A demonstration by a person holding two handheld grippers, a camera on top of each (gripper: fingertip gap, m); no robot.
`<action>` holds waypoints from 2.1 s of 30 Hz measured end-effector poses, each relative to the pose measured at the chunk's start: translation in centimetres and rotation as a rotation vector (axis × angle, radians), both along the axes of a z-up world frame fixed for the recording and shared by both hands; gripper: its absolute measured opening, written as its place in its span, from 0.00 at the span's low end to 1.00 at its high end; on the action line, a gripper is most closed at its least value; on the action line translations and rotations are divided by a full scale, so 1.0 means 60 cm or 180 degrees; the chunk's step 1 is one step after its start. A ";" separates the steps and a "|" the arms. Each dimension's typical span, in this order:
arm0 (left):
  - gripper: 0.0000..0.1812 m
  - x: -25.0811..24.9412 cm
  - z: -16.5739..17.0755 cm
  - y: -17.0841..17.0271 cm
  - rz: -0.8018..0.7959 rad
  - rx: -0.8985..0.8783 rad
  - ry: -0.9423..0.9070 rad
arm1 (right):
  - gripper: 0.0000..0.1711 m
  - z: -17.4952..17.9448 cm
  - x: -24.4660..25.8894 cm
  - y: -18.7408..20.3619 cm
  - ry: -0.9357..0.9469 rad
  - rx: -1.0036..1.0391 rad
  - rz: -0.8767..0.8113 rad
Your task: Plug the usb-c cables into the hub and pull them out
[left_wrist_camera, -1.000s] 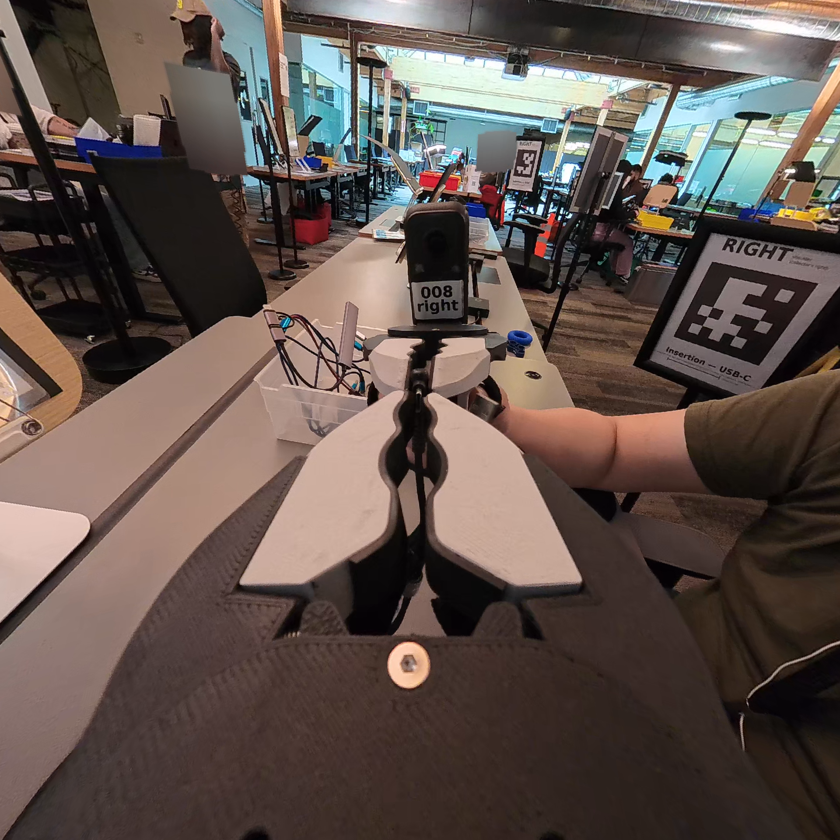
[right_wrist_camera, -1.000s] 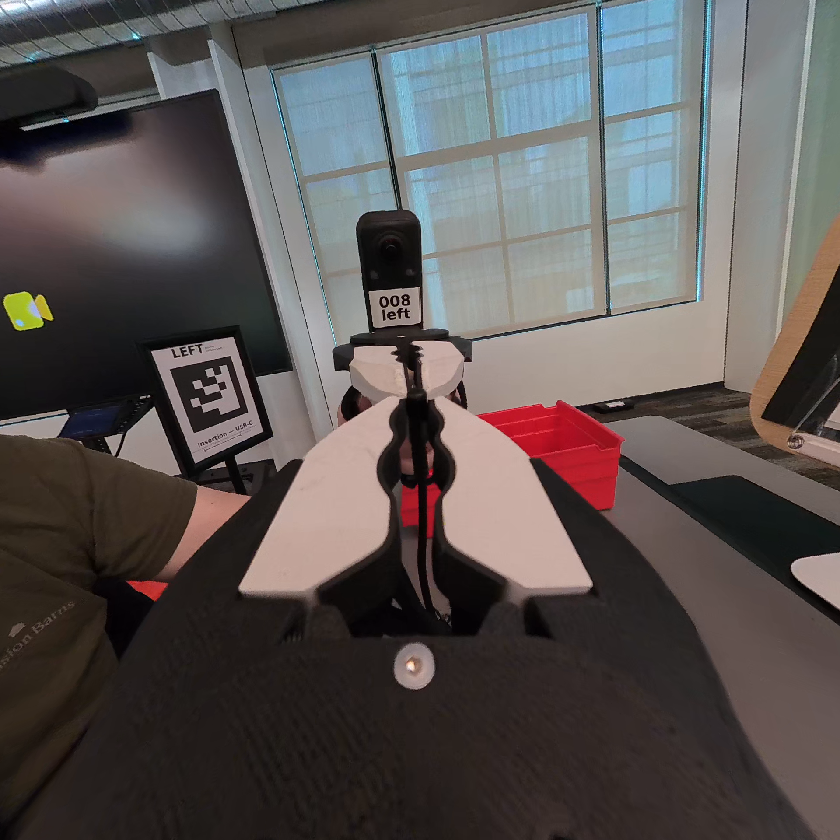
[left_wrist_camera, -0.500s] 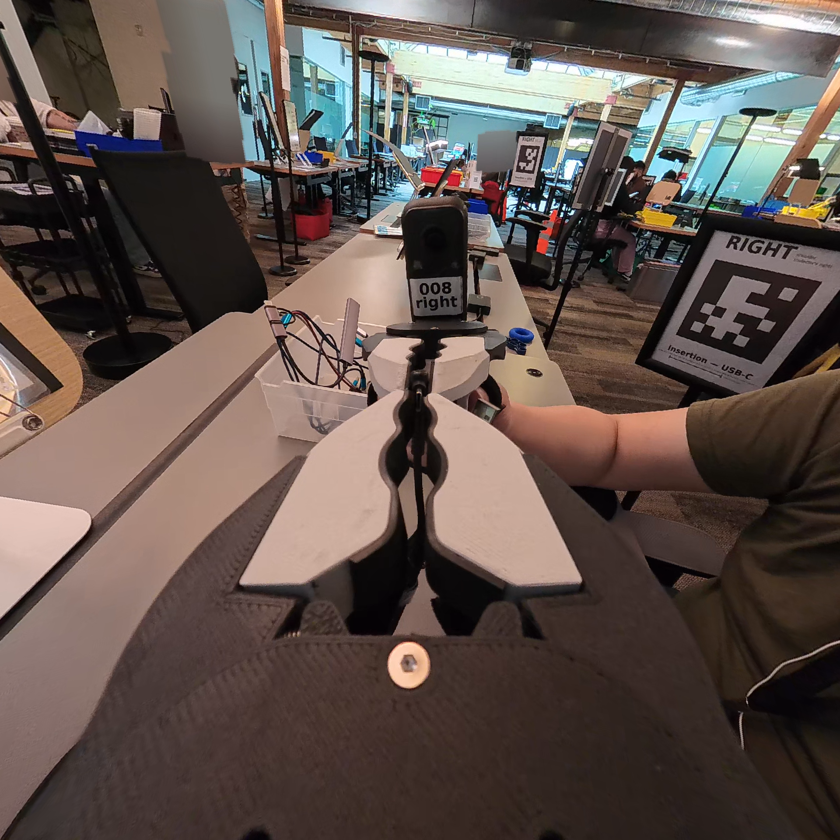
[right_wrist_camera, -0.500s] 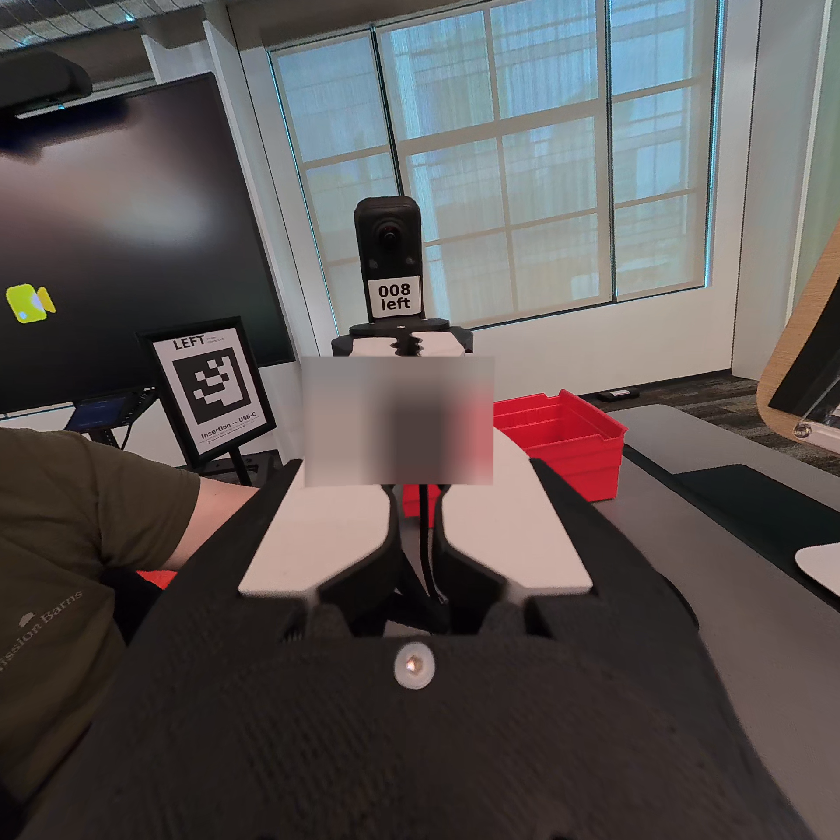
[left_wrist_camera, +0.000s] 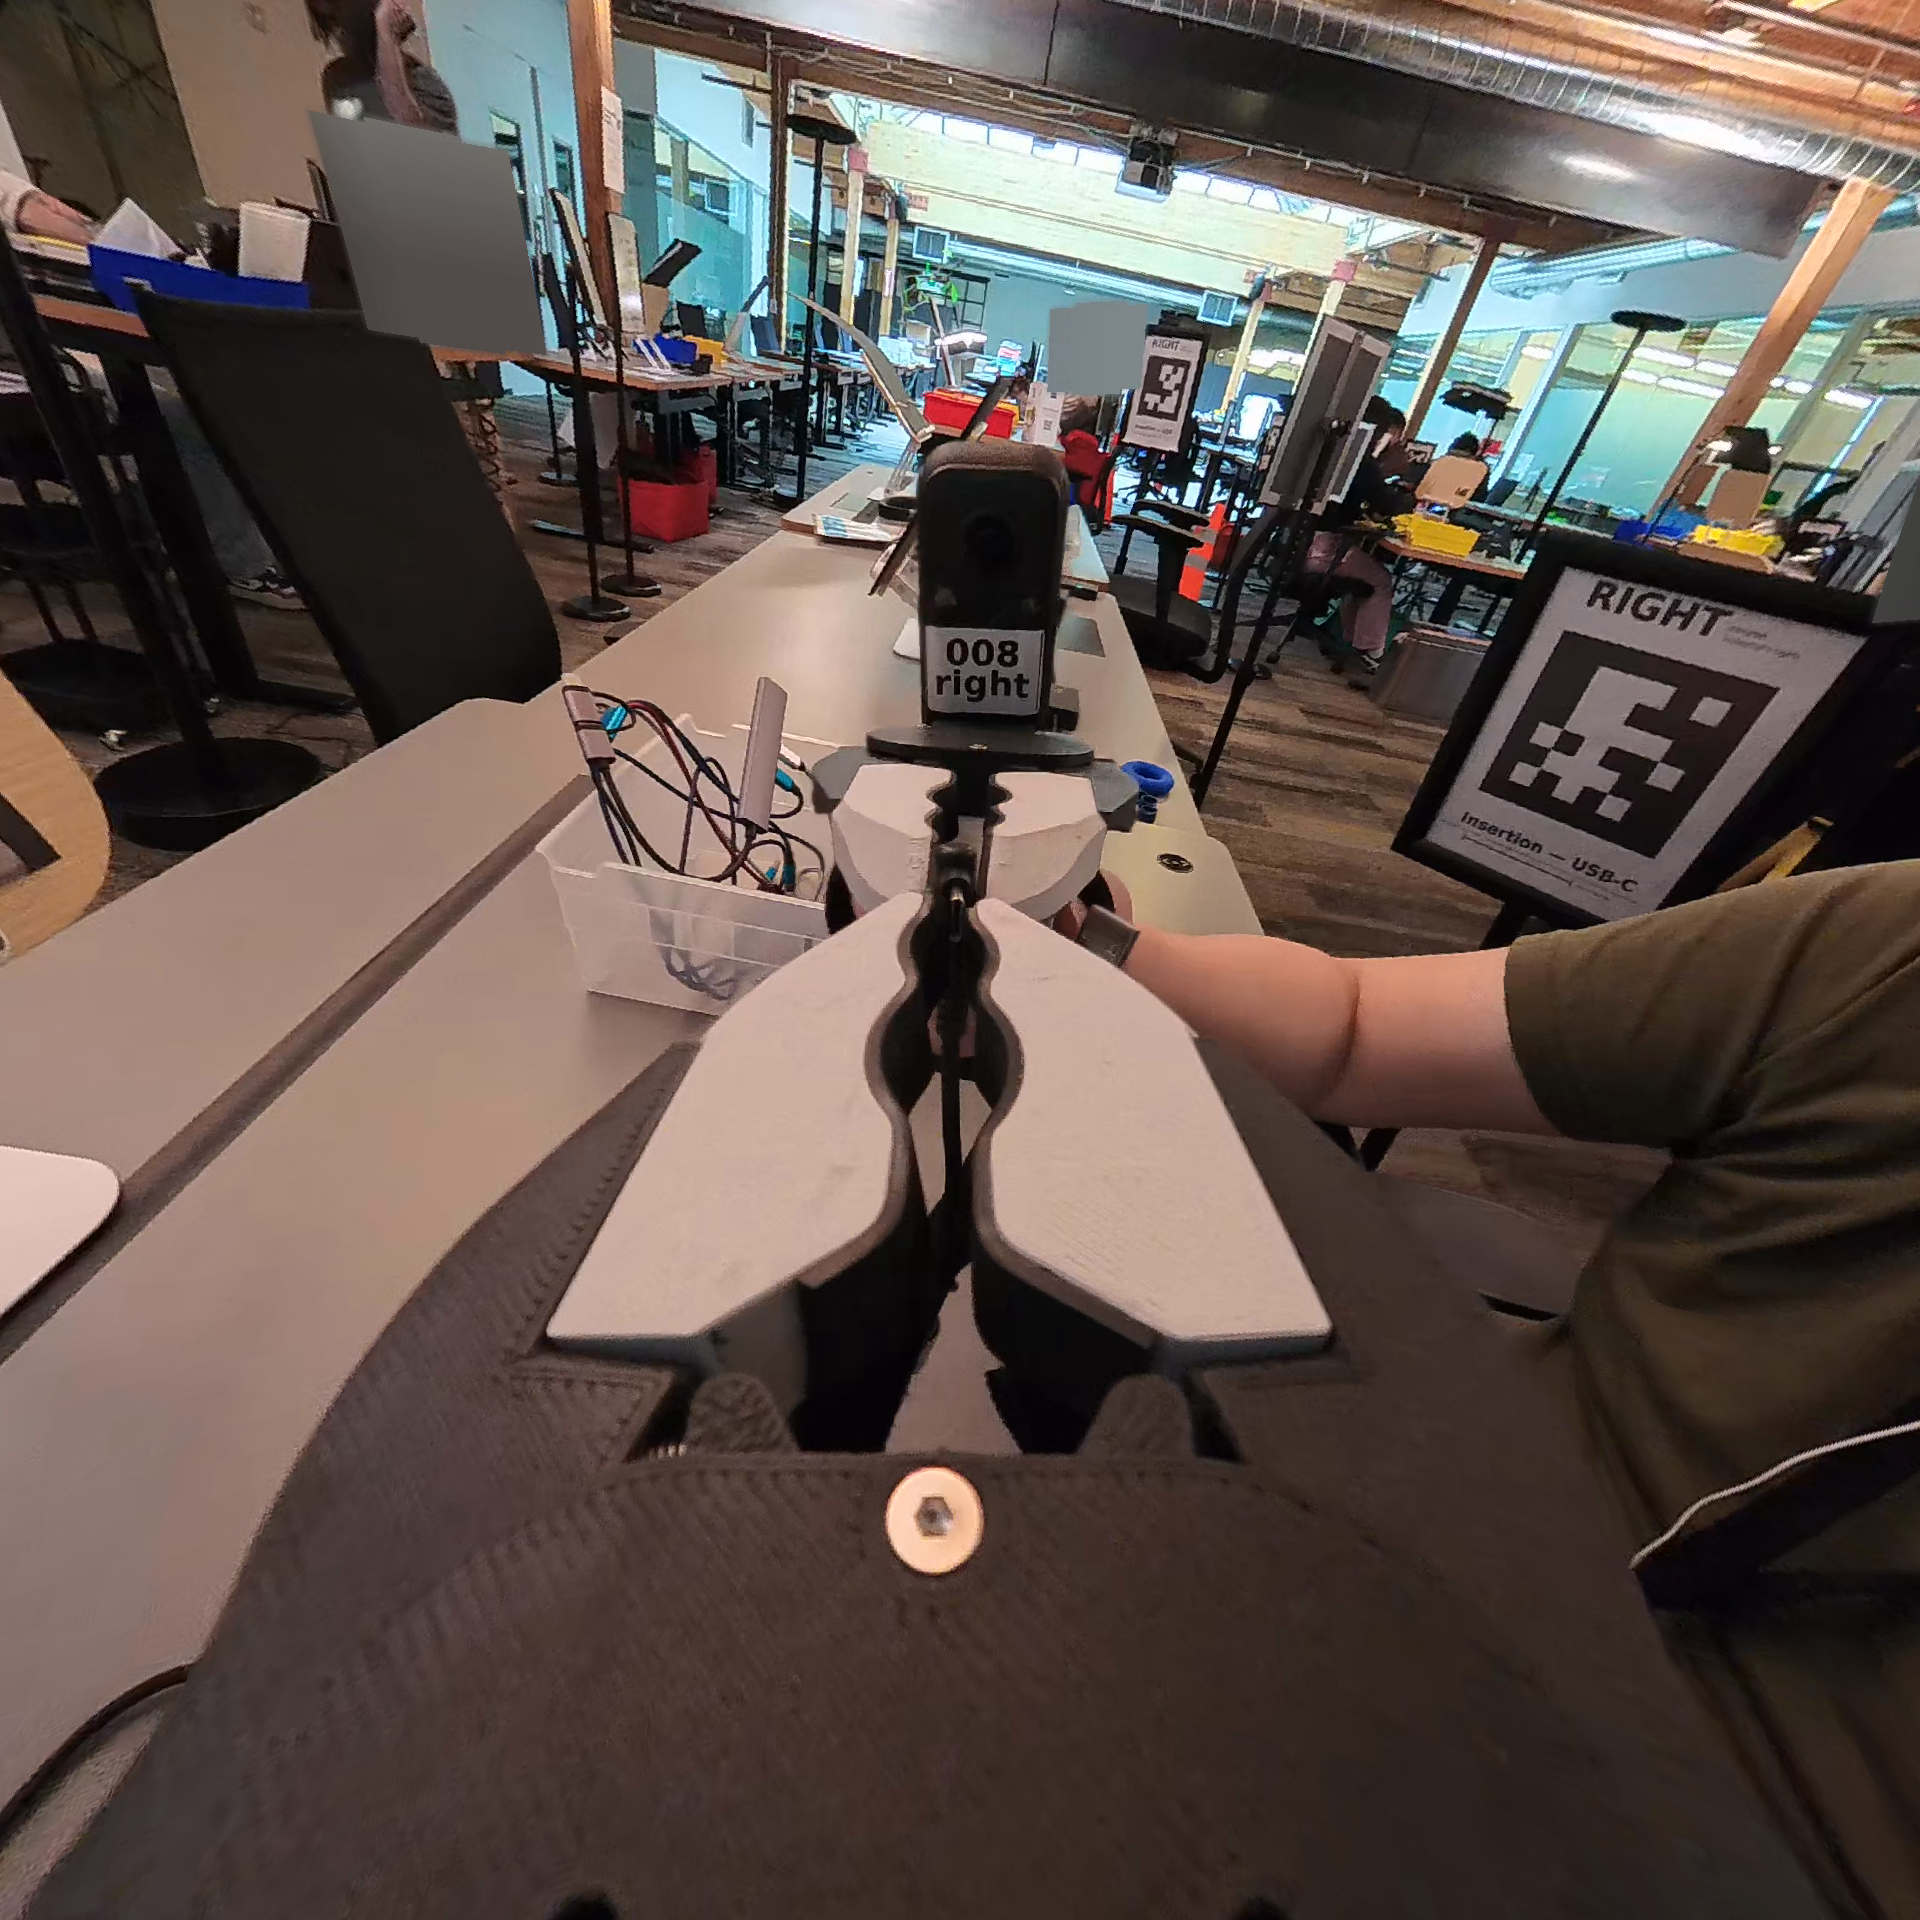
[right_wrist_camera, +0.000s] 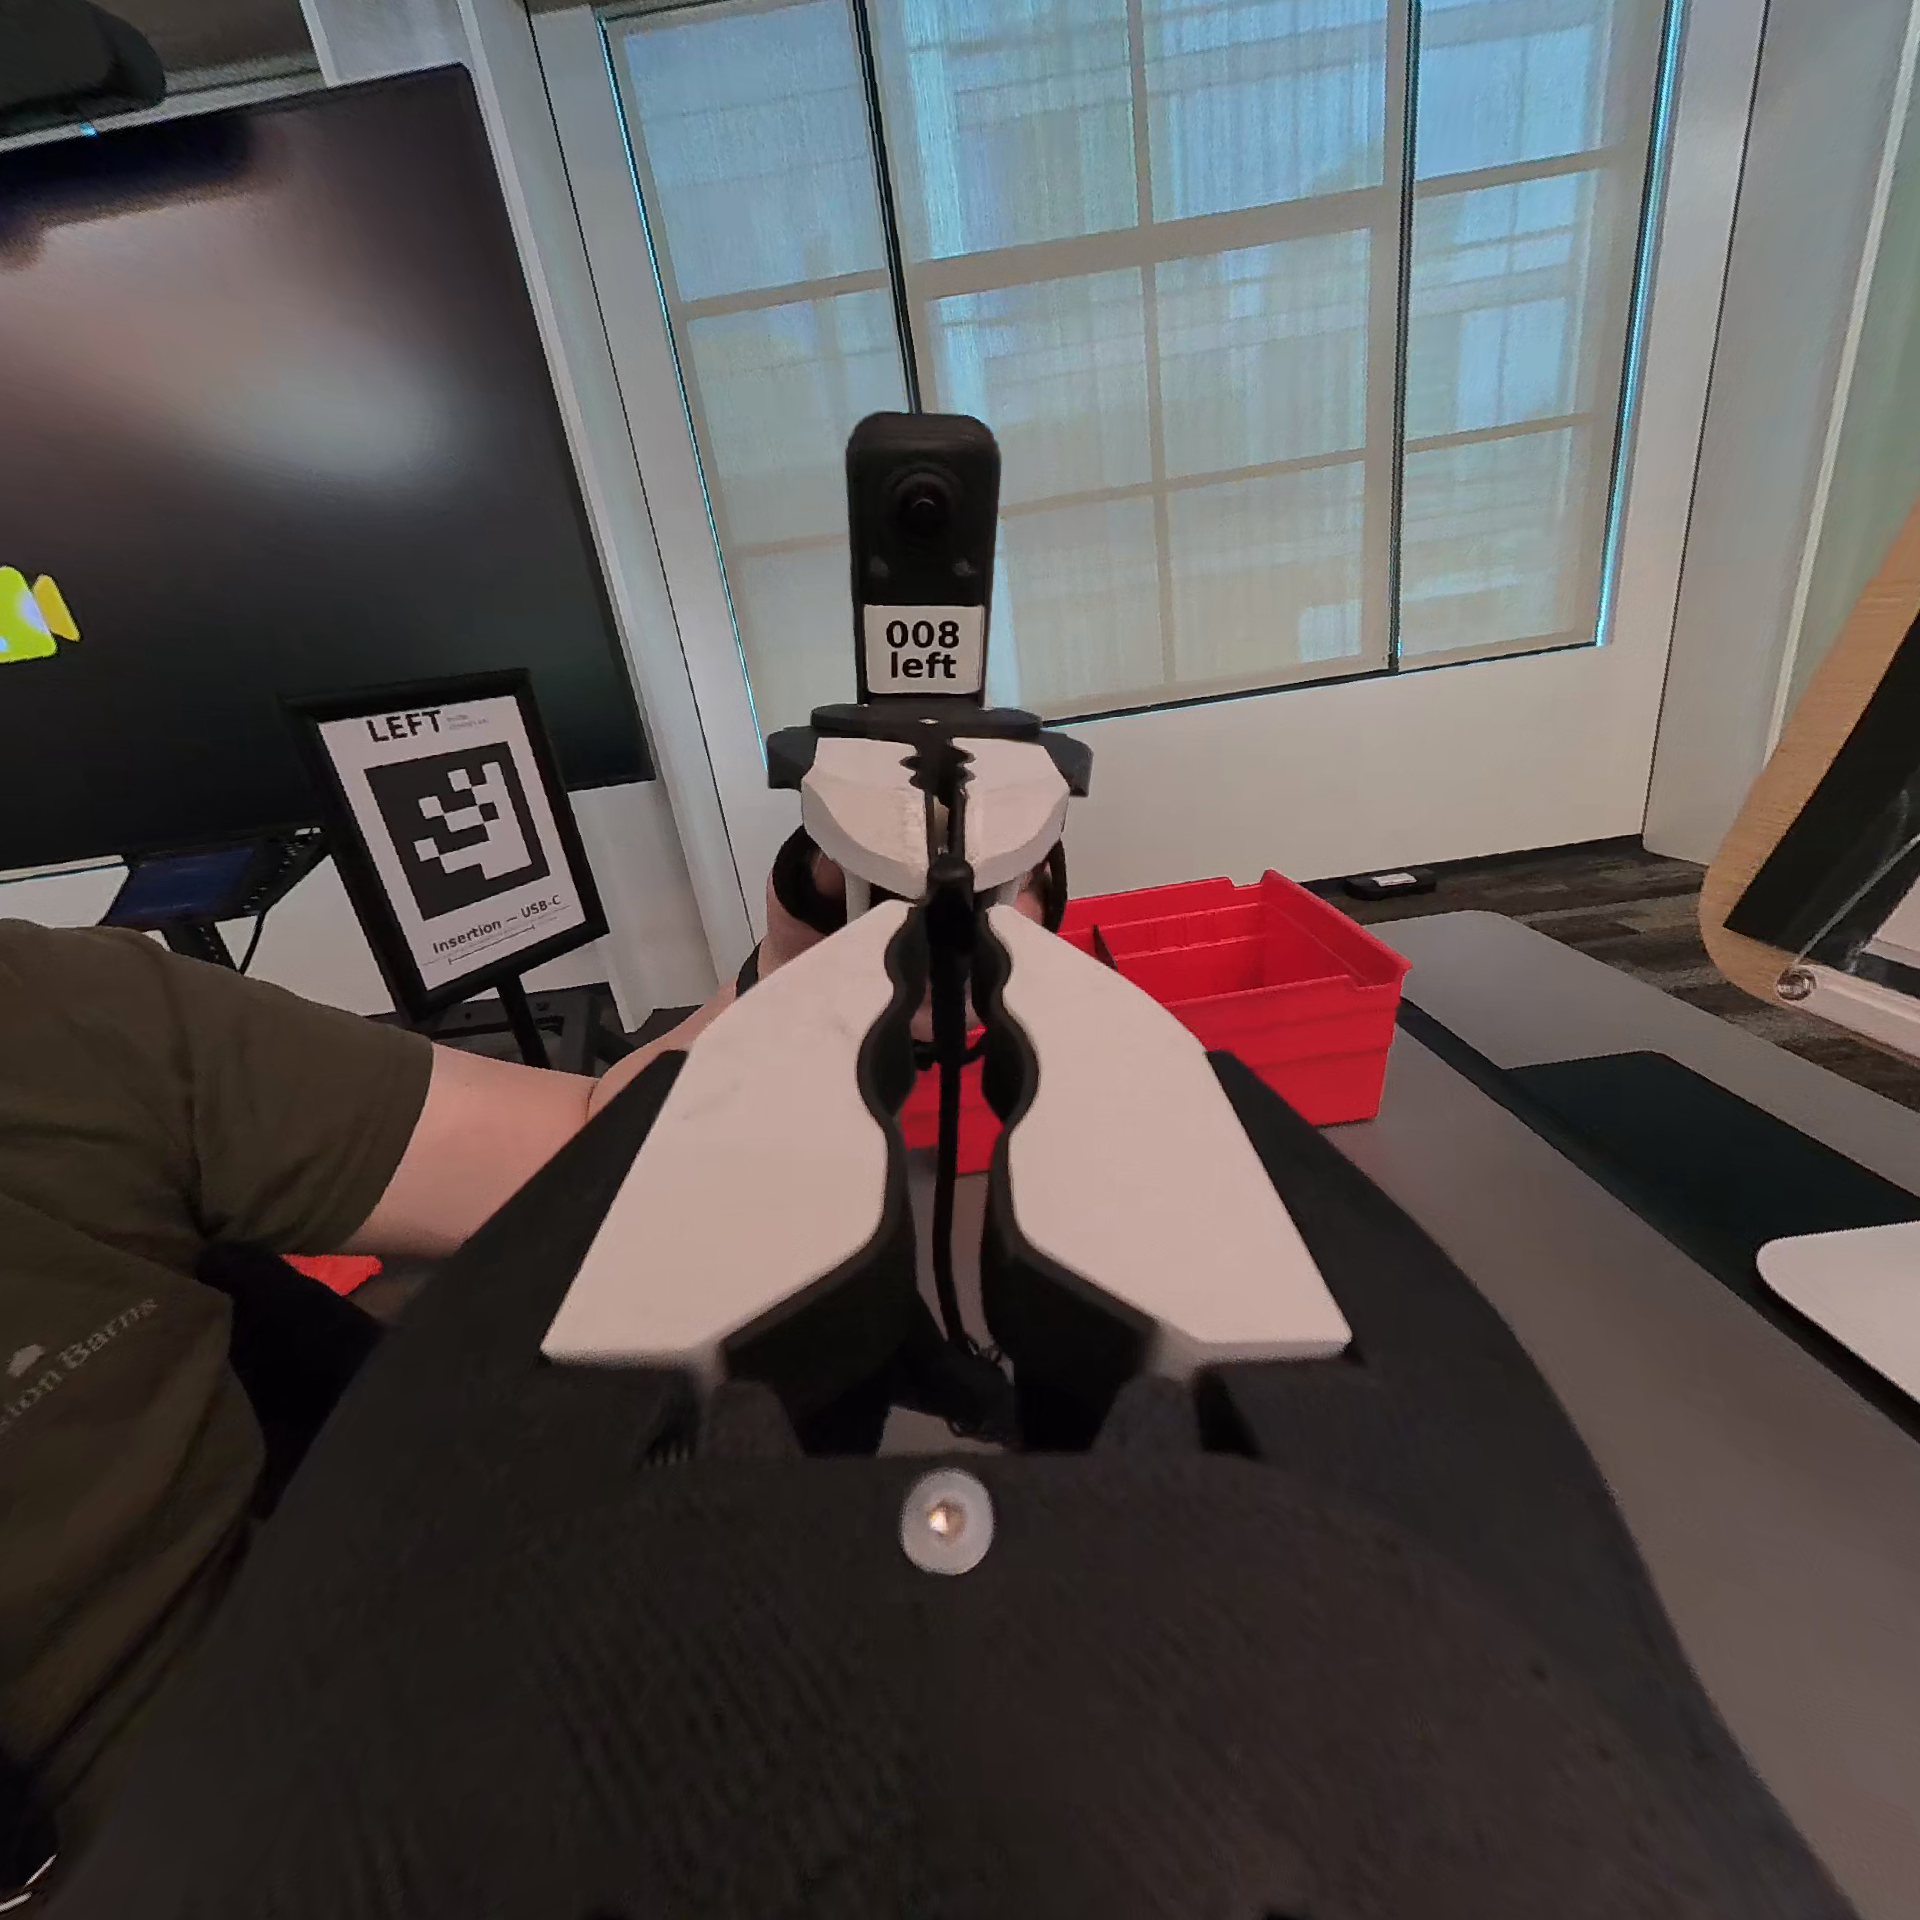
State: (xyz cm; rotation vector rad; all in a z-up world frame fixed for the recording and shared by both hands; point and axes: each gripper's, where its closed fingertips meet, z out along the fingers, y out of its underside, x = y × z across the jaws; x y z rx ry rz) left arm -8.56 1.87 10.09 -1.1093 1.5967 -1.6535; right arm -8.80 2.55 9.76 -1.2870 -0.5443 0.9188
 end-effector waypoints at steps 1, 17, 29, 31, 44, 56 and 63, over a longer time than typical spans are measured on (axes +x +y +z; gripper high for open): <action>0.01 0.000 -0.001 0.000 -0.0011 -0.0021 0.0019 | 0.05 -0.001 0.000 0.000 -0.0011 0.0000 -0.0009; 0.21 0.006 -0.293 0.218 0.1420 -0.0564 0.2621 | 0.05 0.011 0.031 -0.007 -0.0126 -0.0067 -0.0050; 0.23 -0.003 -0.414 0.203 0.1264 -0.0828 0.3605 | 0.05 0.003 0.021 0.000 -0.0263 -0.0106 -0.0039; 0.19 -0.004 -0.418 0.207 0.1326 -0.0726 0.3654 | 0.05 0.004 0.021 0.001 -0.0257 -0.0104 -0.0036; 0.06 0.020 -0.378 0.191 0.0613 -0.1652 0.3093 | 0.05 -0.009 0.028 0.006 -0.0321 -0.0157 -0.0103; 0.05 0.035 -0.287 0.152 0.0055 -0.1255 0.2267 | 0.05 -0.111 0.134 0.089 0.0198 -0.1254 -0.0943; 0.05 0.040 -0.248 0.122 0.0023 -0.0748 0.2022 | 0.05 -0.195 0.163 0.115 0.0321 -0.1927 -0.1180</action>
